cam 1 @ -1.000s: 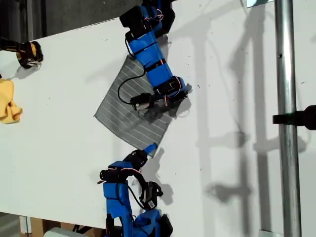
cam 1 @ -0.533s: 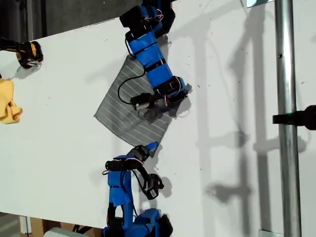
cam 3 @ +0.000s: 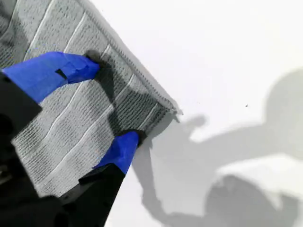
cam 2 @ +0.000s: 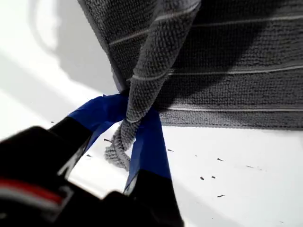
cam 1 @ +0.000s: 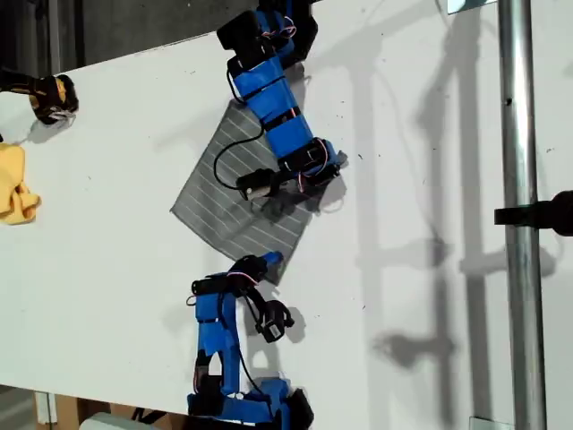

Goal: Grasp corners of a towel and fold twice.

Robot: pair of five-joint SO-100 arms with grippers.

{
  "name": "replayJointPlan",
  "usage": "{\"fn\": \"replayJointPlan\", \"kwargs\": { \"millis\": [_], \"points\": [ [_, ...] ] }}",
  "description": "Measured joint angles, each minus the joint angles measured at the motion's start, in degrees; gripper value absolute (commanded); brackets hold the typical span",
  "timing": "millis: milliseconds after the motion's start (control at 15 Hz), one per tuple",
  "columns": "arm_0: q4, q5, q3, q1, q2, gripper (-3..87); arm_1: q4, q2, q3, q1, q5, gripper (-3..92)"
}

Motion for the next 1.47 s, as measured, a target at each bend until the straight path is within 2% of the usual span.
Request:
{"fn": "replayJointPlan", "kwargs": {
  "millis": [267,400,467,533,1067,1467],
  "points": [
    [1.1,0.0,-1.8,-0.6,-2.6,22.1,0.8,0.0,0.0,0.0,0.0,-0.1],
    [3.9,-0.3,-5.4,-0.6,-5.4,14.2,1.2,-0.1,0.0,0.1,0.0,-0.1],
    [5.5,-0.4,-8.1,-0.6,-7.4,5.0,1.3,-0.1,0.0,0.1,0.0,-0.1],
    [7.4,-1.1,-11.2,-0.6,-9.5,1.0,1.8,-0.1,0.0,0.1,0.0,-0.1],
    [14.5,-2.1,-17.5,2.3,-11.2,-2.9,2.2,2.5,-0.4,0.6,-1.0,-0.1],
    [18.0,-2.7,-16.9,6.2,-1.9,-2.9,8.9,4.0,-9.4,0.5,-5.8,-0.1]
  ]
}}
